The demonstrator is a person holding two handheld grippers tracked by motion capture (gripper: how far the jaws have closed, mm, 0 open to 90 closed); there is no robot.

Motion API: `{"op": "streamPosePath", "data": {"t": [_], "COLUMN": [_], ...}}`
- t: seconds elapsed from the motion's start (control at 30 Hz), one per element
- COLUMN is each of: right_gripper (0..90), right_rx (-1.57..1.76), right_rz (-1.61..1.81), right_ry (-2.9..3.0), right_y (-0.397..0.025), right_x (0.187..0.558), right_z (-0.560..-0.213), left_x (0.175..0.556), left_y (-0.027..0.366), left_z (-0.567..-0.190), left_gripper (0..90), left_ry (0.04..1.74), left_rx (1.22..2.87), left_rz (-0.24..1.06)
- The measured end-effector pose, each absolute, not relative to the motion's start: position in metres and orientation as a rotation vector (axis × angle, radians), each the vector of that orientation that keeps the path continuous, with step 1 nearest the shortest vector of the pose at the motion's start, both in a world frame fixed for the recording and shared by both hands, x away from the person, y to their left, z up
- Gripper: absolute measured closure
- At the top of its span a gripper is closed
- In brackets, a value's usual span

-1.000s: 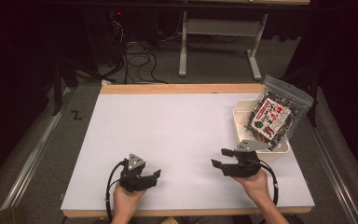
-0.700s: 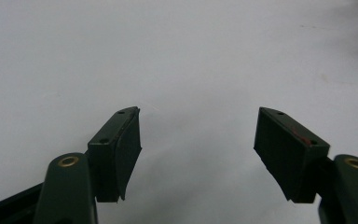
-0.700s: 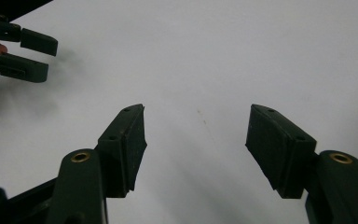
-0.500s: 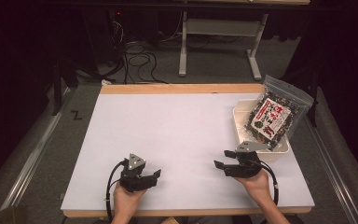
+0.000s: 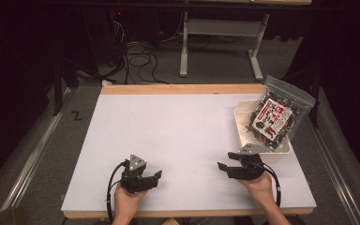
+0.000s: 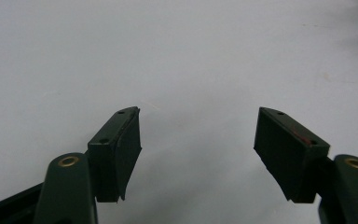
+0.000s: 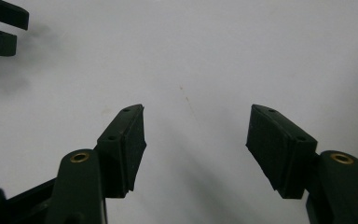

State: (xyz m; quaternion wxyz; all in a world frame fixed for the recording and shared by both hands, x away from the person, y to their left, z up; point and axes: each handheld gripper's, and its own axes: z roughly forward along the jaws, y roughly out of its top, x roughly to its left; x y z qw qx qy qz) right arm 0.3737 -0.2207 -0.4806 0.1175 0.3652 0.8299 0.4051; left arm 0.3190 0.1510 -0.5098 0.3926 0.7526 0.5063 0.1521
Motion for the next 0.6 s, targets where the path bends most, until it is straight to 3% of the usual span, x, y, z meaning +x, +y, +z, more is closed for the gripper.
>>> {"op": "streamPosePath", "data": {"t": [0.6], "right_gripper": [37.1], "right_rx": [1.030], "right_rz": [1.134], "right_ry": [2.372], "right_y": [-0.230], "right_x": [0.356], "right_z": [-0.495], "left_x": [0.317], "left_y": [0.149], "left_z": [-0.507], "left_gripper": [32.0], "left_ry": [1.263], "left_rx": [1.908], "left_rz": [0.386]}}
